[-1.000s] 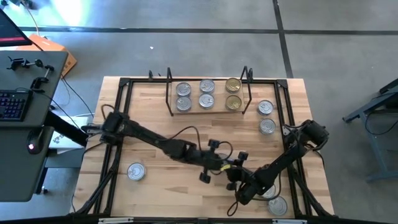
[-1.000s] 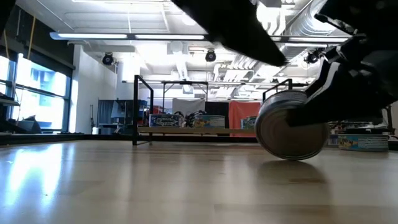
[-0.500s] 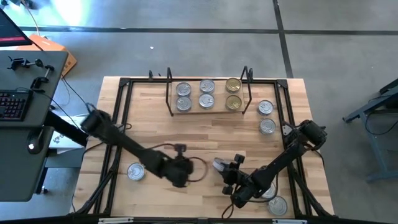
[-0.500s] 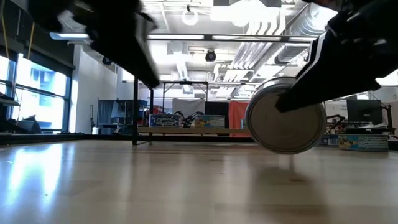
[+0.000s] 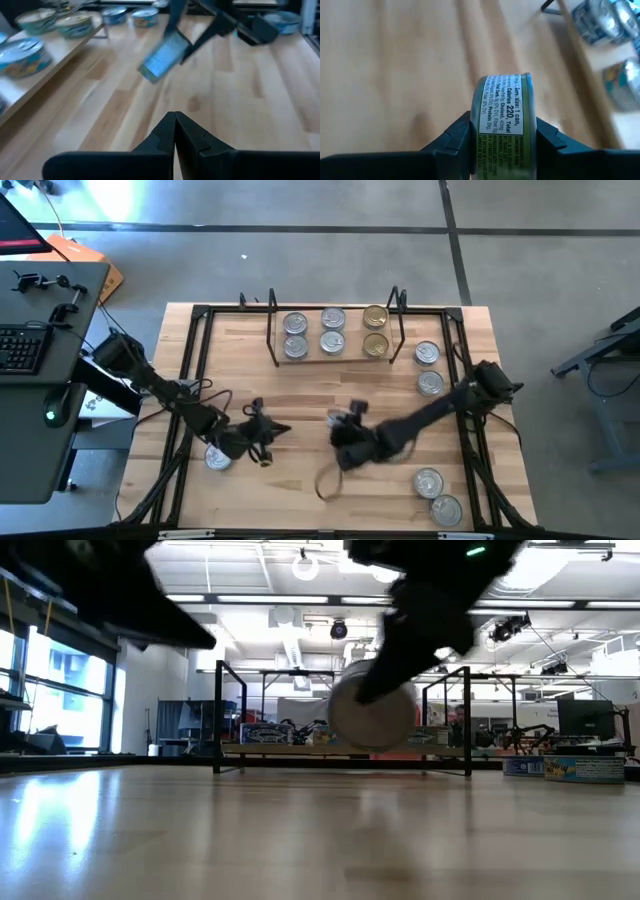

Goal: Stack canned seafood by type on shelf
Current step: Stack the light green tuna can on top of the light green tuna can on the shelf

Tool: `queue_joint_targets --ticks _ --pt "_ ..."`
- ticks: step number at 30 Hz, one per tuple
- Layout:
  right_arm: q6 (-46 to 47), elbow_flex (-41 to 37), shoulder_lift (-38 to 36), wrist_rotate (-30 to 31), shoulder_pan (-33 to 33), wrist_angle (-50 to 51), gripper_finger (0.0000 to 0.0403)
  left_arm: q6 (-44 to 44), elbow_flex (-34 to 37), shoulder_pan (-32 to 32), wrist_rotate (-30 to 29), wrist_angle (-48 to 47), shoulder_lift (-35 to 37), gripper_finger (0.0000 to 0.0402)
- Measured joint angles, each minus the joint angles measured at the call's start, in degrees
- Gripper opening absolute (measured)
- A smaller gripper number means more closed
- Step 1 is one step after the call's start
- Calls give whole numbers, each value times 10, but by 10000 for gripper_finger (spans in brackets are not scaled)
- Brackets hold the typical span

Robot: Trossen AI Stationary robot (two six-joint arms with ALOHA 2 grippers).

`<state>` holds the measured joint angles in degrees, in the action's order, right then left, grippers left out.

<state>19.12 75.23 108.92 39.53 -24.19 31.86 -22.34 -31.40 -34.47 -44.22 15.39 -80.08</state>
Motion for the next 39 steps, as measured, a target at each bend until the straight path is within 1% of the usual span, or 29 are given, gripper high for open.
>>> queue_joint_targets --ticks 5,10,12,15,19,22,24,28,32,33,39 --pt "-165 26 0 -14 101 -52 116 -37 66 23 0 17 28 0" --pt "-303 29 -1 -108 198 -171 116 -83 101 31 0 23 33 0" --pt "-355 30 -1 -120 231 -197 116 -89 107 30 -1 26 33 0" --pt "-415 42 -5 -117 274 -169 116 -90 110 29 -1 28 33 0" --pt "-468 75 -11 -113 327 -76 116 -90 110 29 -1 30 33 0" --pt "-486 97 -11 -105 364 9 116 -90 110 29 -1 35 33 0" --pt "-485 100 -11 -77 390 58 116 -87 110 29 -3 35 33 0" --pt "-436 99 -11 -67 442 143 116 -55 110 30 -14 43 33 0" --pt "-411 92 -11 -6 471 147 116 -51 110 30 -14 42 33 0" --pt "-411 92 -10 0 477 143 116 -50 110 30 -14 41 33 0" --pt "-422 94 -13 -3 495 129 116 -50 110 30 -14 41 33 0"
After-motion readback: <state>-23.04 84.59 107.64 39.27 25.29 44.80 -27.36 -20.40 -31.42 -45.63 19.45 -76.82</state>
